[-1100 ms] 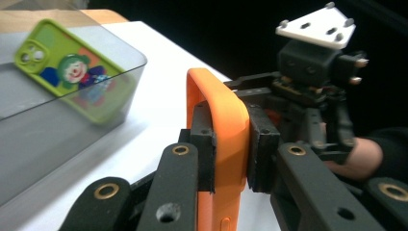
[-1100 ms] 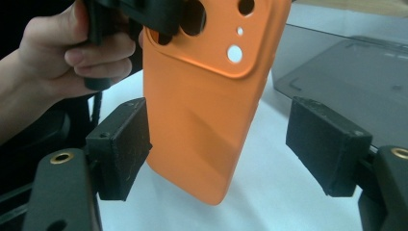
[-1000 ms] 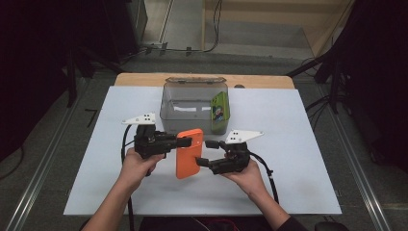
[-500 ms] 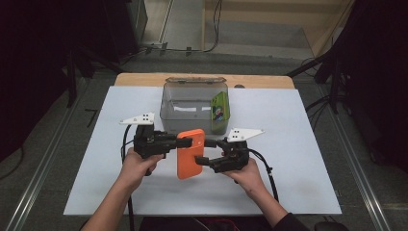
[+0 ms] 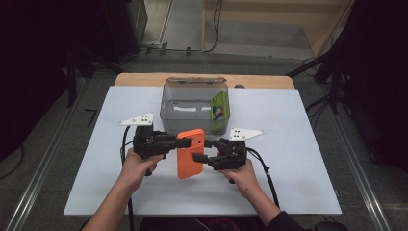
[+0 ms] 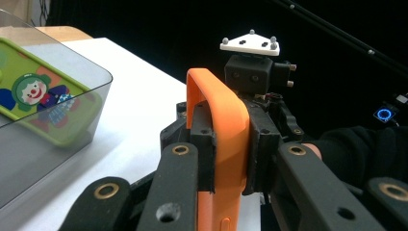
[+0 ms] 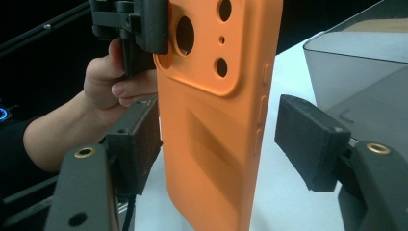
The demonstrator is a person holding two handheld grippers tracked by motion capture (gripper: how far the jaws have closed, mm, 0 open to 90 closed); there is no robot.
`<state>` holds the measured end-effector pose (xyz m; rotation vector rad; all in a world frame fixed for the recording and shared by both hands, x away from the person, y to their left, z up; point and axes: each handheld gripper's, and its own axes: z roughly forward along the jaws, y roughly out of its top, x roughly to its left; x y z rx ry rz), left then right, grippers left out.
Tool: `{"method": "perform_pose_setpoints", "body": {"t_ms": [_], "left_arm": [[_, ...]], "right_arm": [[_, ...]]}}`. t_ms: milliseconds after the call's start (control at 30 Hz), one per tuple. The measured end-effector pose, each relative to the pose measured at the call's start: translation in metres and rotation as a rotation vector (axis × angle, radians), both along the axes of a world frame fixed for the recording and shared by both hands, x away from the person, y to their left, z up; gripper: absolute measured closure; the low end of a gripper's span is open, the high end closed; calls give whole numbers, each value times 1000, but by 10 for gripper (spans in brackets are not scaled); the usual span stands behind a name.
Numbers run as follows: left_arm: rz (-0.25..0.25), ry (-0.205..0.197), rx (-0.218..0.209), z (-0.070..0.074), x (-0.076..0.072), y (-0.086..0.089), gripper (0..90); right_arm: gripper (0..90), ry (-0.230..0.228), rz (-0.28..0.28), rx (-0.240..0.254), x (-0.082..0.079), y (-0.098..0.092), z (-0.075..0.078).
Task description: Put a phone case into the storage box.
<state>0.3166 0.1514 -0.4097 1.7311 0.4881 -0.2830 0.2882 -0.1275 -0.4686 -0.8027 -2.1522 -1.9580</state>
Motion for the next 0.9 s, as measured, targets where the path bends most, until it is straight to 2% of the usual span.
{"method": "perform_pose_setpoints", "body": {"t_ms": [267, 367, 500, 767, 900], "left_arm": [[-8, -1, 0, -2, -1, -2, 779], [-7, -3, 2, -2, -1, -2, 778], [-3, -3, 7, -3, 0, -1, 775], [3, 6, 13, -6, 1, 2, 762], [2, 11, 19, -7, 2, 3, 711]], "right_arm": [[423, 8, 13, 24, 2, -3, 0], [511, 11, 26, 32, 3, -3, 0], [622, 13, 32, 24, 3, -5, 1], [732, -9, 74, -10, -1, -6, 6], [784, -31, 93, -26, -3, -5, 10]]}}
